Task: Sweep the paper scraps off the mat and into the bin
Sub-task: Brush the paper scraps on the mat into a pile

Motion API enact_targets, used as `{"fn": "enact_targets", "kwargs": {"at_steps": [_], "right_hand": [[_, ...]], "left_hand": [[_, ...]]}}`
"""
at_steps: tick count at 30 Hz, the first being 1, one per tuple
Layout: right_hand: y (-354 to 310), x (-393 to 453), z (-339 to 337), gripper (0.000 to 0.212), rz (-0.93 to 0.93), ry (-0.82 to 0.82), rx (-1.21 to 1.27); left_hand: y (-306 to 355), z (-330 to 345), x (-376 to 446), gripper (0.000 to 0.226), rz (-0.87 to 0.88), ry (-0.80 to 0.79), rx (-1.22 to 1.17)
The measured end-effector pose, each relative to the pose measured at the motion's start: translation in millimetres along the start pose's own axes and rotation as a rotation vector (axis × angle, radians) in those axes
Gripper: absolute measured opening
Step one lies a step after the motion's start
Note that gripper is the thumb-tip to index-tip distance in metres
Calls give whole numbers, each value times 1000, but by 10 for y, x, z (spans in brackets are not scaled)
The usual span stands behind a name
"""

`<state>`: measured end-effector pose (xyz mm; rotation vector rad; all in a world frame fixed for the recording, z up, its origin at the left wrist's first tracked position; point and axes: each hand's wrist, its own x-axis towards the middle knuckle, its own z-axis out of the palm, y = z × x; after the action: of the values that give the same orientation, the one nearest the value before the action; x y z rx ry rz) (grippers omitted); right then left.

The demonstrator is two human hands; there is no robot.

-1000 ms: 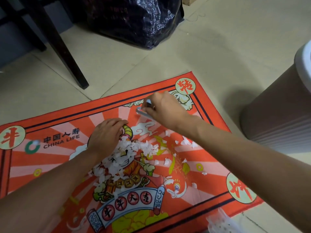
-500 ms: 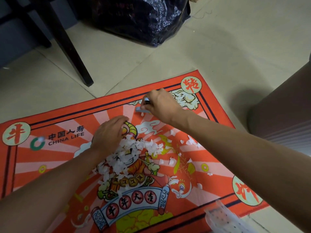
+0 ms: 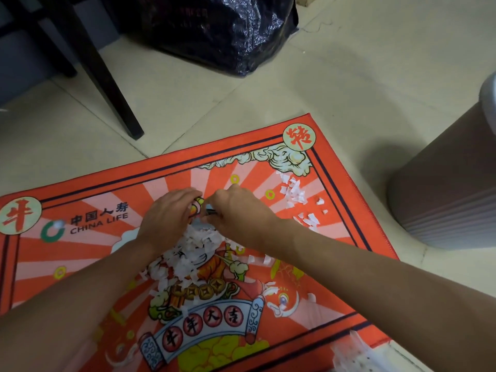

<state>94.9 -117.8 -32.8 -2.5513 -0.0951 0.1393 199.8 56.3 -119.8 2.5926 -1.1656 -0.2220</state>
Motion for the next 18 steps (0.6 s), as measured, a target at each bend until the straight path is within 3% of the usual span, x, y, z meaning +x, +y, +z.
{"fn": "enact_targets", "kwargs": {"at_steps": [8, 18], "right_hand": [[348, 4, -524, 26, 103, 124, 17], [1205, -82, -842, 17, 324, 279, -196]], "left_hand": [[116, 56, 61, 43, 22, -2, 34], [573, 246, 243, 40, 82, -18, -72]]}}
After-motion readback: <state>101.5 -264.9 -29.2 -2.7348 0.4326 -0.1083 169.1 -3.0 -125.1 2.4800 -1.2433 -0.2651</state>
